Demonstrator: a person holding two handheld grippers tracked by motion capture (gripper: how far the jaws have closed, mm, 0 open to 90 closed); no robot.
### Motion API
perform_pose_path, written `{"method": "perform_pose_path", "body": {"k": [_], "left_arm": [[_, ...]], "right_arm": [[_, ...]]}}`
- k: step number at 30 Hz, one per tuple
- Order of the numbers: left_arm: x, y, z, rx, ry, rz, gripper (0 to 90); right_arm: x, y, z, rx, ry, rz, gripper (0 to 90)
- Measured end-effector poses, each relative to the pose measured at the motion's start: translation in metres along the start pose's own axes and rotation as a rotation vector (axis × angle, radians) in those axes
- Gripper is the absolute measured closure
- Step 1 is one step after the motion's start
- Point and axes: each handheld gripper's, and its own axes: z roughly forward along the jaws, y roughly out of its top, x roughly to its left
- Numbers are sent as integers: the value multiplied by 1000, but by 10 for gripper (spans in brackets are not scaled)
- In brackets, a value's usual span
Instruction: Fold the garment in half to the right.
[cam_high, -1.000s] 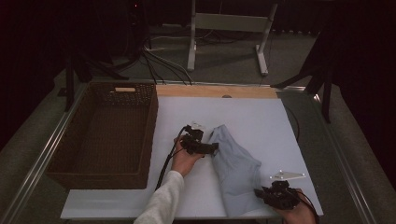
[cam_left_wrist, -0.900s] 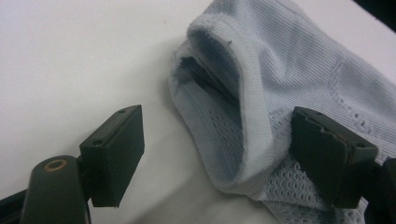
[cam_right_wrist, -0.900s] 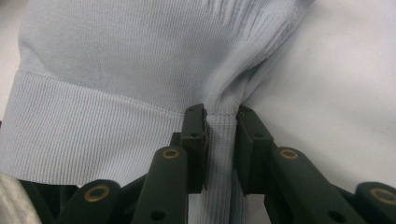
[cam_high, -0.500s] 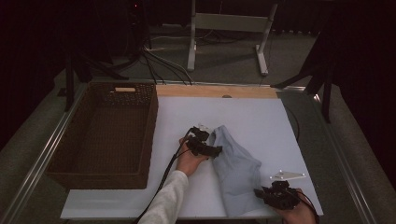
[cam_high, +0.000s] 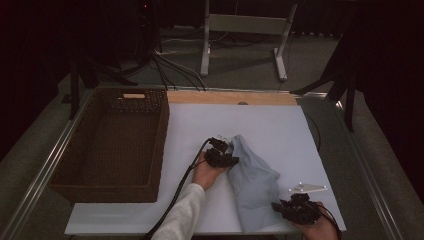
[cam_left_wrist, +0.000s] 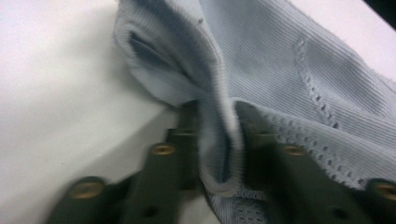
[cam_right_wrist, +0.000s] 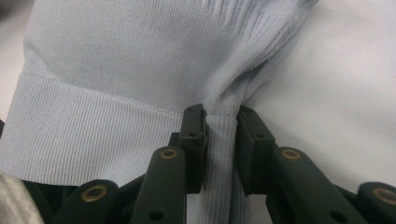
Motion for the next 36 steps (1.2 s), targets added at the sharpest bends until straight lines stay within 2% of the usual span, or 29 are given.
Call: {"method": "perform_pose_path", "body": {"k": [3,4,7,8,9,12,16,20,21,22,23,24,32,35,36], "left_arm": [[2,1,-2,2,-8,-15,836],[3,2,-4,-6,-13,-24,842],[3,3,-10,-15,-10,-12,846],[3,3,-10,-15,-10,-12,847],[4,4,-15,-29,-9,-12,847],[4,6,-21,-43,-12,-13,848],[4,6,-25,-53,-18,-11,848],[4,8,-29,-64,-19,-12,848],[4,8,-30,-64,-17,-10,848],[3,8,-31,-63,-16,-12,848],[4,8,-32,-65,-18,-13,848],[4,8,-33,-69,-18,-14,848],[5,11,-40,-86,-15,-16,849],[6,12,-43,-92,-14,-17,849],[6,13,-44,-94,-12,-18,849]], "right_arm": [[0,0,0,-2,7,5,706],[0,0,0,-4,8,4,688],[0,0,1,-4,19,5,596],[0,0,1,-4,19,5,596],[2,1,2,-1,18,5,539],[2,2,3,5,-8,6,444],[2,2,4,17,-18,12,412],[3,3,5,27,-28,1,450],[2,4,3,39,1,19,609],[2,4,3,39,1,19,609],[1,4,3,42,23,30,688],[0,4,4,52,60,73,729],[5,6,4,51,35,61,769],[5,6,4,50,34,75,776],[5,7,5,49,38,107,781]]}}
